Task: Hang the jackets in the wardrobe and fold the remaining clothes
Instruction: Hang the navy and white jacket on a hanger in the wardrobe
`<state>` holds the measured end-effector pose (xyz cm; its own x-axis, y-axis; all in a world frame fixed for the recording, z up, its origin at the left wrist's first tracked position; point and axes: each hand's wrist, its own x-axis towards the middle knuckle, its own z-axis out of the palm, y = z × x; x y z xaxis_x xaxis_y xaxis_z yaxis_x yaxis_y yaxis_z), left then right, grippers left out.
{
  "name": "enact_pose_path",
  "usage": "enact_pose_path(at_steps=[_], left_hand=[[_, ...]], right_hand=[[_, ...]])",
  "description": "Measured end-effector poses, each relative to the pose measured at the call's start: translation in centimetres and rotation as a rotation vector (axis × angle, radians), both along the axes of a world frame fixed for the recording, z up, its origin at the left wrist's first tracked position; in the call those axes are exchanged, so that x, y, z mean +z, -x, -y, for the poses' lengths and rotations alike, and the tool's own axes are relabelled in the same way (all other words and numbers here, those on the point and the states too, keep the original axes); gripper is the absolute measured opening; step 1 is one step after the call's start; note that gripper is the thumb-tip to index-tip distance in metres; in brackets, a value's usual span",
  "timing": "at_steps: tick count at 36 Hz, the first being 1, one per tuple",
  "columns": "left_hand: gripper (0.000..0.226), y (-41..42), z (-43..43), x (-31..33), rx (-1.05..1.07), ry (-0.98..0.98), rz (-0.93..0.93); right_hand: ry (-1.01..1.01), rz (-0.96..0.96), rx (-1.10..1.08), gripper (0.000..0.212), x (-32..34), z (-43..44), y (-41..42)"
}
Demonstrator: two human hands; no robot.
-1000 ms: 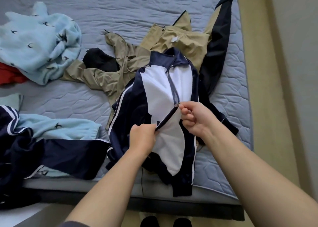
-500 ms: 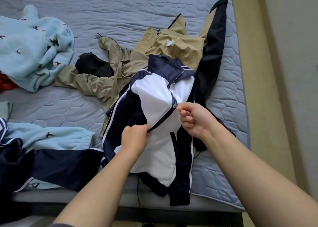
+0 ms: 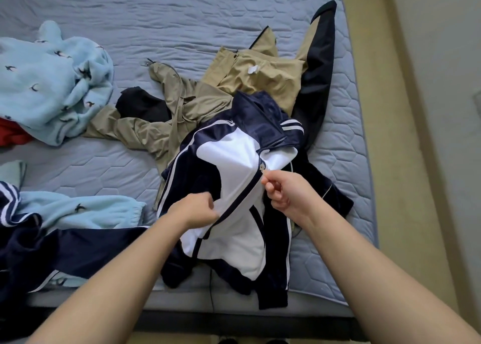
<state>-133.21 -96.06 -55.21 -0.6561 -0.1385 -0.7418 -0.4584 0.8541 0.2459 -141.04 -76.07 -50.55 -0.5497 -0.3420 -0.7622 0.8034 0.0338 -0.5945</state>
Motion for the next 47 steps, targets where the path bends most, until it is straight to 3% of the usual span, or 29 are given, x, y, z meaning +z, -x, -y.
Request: enact_pose_path(at_steps=[5,8,15,17,21,24,27,31,34,36,38,39,42,44,47], left_hand=[[0.016,4.8,-2.5,4.6,0.273,-0.043,-0.407],[0.017,7.8,-4.7,6.5,0.275,-0.076,-0.493],[0.049,11.2,-7.6,5.3,0.001,0.12,-0.238],[0.044,11.0,-7.5,4.7,0.093,0.12,-0.124],[0.012,10.3,-7.2,4.4,0.317,-0.028,0.017],[0.024,9.4,-6.8,4.0,0.701,-0.329,0.056],[0.03,7.7,-6.3,4.1,0.958,-0.6,-0.001],[0.03,5.3,-6.1,5.1,1.165,-0.873,-0.106],[0.025,3.8,-5.5,5.9,1.152,-1.021,-0.102],[0.029,3.1,-5.2,6.1,1.082,-0.944,-0.115],[0.062,2.6,-5.2,5.6,1.169,-0.843,-0.177],[0.065,2.3,-5.4,5.4,1.21,-0.834,-0.241],[0.078,1.2,-5.6,5.4,1.283,-0.895,-0.269],[0.097,0.4,-5.5,5.6,1.296,-0.956,-0.242],[0.086,-1.1,-5.2,5.9,1.271,-1.003,-0.254]], right_hand=[[-0.15,-0.086,0.107,0.025,0.9,-0.3,-0.6],[-0.225,-0.149,0.168,0.026,1.6,-0.4,-1.0],[-0.275,-0.285,0.255,0.032,1.8,-0.3,-1.4],[-0.3,-0.322,0.3,0.034,1.3,-0.3,-1.8],[-0.346,-0.328,0.423,0.03,0.3,-0.4,-2.9],[-0.371,-0.305,0.474,0.031,-0.7,-0.9,-3.5],[-0.392,-0.245,0.513,0.032,-1.3,-1.3,-4.0],[-0.477,-0.276,0.402,0.025,-1.8,-1.5,-3.2],[-0.479,-0.323,0.194,0.033,-1.4,-0.8,-2.1],[-0.49,-0.325,0.134,0.041,-1.1,0.2,-1.3],[-0.488,-0.258,0.155,0.042,-0.7,1.7,-0.7],[-0.48,-0.178,0.16,0.04,-0.5,2.4,-0.5],[-0.427,0.134,0.067,0.067,-0.9,4.0,-0.2],[-0.358,0.222,-0.02,0.054,-1.1,4.6,-0.4],[-0.388,0.115,-0.195,0.04,-2.1,4.9,-1.1]])
